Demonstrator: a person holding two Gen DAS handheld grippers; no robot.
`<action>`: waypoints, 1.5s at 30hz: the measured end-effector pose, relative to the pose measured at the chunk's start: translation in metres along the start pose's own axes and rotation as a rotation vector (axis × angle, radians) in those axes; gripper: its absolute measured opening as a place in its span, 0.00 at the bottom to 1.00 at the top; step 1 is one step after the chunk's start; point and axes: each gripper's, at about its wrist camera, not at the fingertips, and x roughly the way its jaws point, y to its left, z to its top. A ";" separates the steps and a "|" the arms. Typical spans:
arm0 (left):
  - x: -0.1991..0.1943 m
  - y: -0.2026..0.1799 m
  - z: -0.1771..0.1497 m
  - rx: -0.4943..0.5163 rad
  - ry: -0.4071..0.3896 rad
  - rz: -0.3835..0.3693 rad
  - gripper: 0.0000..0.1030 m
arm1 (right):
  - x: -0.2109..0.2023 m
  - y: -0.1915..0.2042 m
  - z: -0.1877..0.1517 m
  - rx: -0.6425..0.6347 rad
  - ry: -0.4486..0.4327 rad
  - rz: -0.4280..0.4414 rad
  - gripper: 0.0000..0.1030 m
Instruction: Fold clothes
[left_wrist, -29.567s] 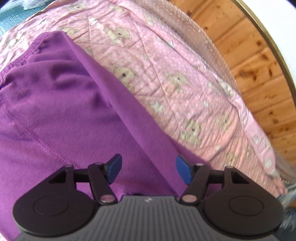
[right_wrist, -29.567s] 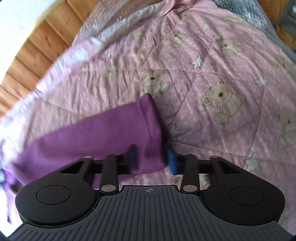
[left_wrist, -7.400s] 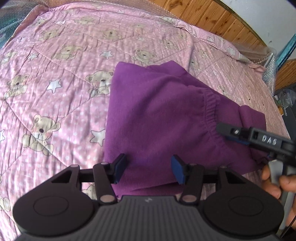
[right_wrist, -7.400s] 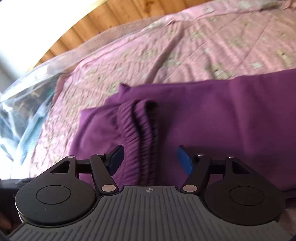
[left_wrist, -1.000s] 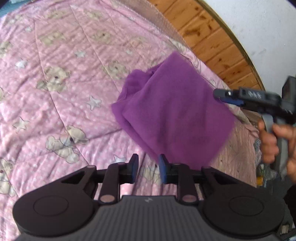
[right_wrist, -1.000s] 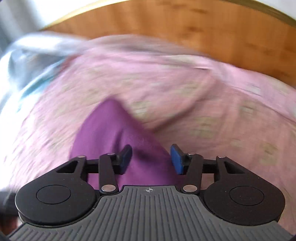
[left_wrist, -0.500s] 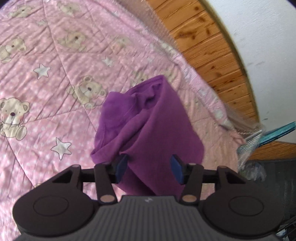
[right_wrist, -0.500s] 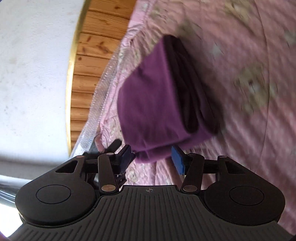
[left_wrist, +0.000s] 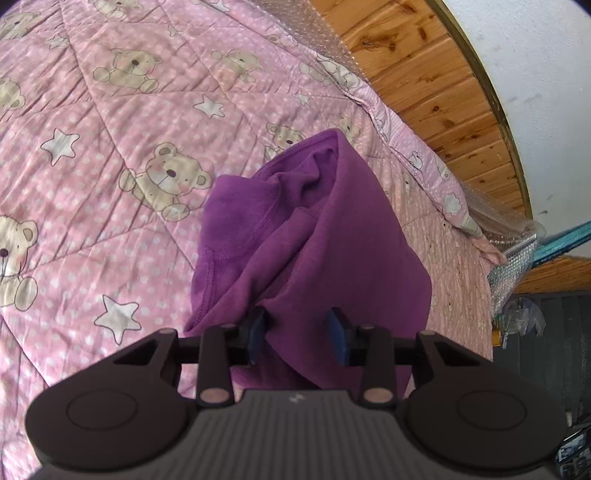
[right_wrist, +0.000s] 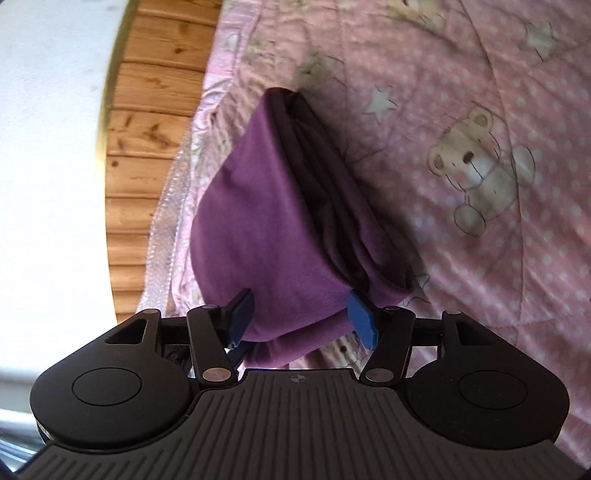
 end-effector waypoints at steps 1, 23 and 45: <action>-0.002 0.001 0.001 -0.005 -0.009 -0.005 0.35 | 0.000 -0.001 0.000 0.028 0.004 0.007 0.59; 0.000 0.012 -0.026 0.019 -0.014 0.064 0.10 | 0.004 0.016 0.006 -0.304 0.045 -0.212 0.07; 0.064 -0.078 0.088 0.534 -0.008 0.094 0.26 | 0.094 0.144 0.067 -1.093 -0.091 -0.422 0.29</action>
